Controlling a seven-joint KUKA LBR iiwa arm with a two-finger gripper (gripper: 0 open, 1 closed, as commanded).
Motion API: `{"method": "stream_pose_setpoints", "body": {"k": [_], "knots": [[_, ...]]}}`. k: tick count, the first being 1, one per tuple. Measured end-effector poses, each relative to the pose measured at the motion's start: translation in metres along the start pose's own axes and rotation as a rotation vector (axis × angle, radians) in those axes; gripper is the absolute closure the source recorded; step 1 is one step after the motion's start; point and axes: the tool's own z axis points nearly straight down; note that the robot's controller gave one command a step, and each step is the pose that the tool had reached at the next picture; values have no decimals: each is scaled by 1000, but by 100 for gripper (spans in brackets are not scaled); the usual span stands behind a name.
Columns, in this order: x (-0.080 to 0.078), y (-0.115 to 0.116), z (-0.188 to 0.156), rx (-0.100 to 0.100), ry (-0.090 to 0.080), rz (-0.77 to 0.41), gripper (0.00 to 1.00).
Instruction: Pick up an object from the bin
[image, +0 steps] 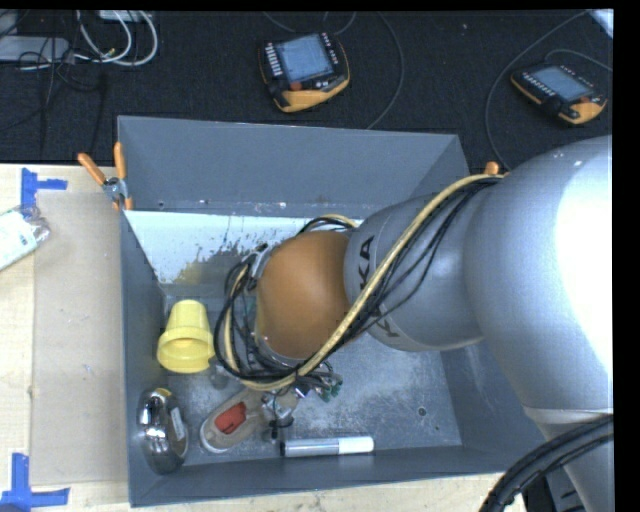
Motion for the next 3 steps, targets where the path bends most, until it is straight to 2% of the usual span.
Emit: {"method": "stream_pose_setpoints", "body": {"k": [1, 2, 3], "knots": [[74, -17, -6, 12, -31, -70, 0], [-12, 12, -3, 12, -38, -120, 0], [-8, 10, -2, 11, -31, -113, 100]]}}
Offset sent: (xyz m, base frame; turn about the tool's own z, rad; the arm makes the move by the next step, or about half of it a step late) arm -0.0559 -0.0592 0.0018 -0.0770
